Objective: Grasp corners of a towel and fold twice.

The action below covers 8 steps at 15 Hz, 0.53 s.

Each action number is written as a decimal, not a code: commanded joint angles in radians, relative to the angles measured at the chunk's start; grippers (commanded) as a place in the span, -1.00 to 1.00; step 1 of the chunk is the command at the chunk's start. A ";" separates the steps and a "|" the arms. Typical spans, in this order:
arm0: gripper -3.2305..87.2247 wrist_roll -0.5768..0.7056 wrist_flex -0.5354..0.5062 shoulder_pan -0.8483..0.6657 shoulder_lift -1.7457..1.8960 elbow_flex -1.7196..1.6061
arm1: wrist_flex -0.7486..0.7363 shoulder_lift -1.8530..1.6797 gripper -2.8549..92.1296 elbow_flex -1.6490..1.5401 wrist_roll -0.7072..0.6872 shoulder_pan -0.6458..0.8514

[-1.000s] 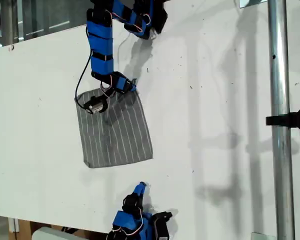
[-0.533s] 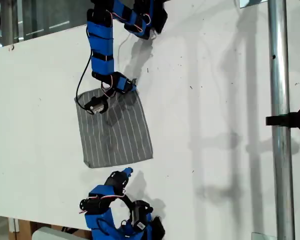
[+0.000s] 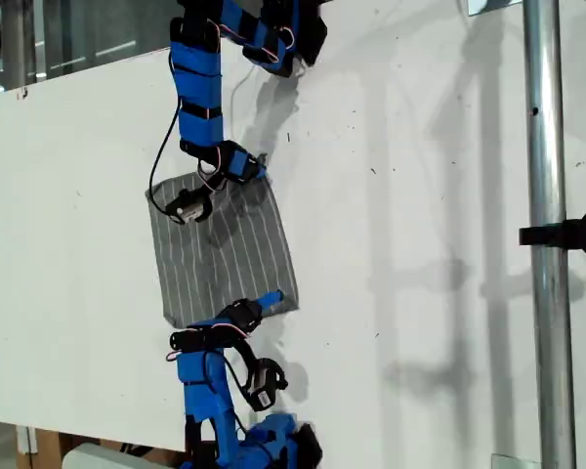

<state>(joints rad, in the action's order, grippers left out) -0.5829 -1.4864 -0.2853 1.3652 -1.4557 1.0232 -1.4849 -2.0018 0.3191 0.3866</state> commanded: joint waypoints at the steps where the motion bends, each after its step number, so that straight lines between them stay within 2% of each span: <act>1: -0.20 -0.020 0.049 0.052 -0.054 0.021 | -0.012 -0.021 -0.94 0.003 -0.005 -0.018; 5: -0.23 -0.114 0.089 0.123 -0.247 0.115 | -0.011 -0.023 -0.94 0.002 -0.005 -0.021; 8: -0.23 -0.137 0.100 0.097 -0.293 0.123 | -0.011 -0.025 -0.94 -0.002 -0.003 -0.029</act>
<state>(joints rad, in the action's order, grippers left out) -0.7118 -1.3959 -0.1718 1.0538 -1.3714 1.0232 -1.4864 -2.0034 0.3191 0.3712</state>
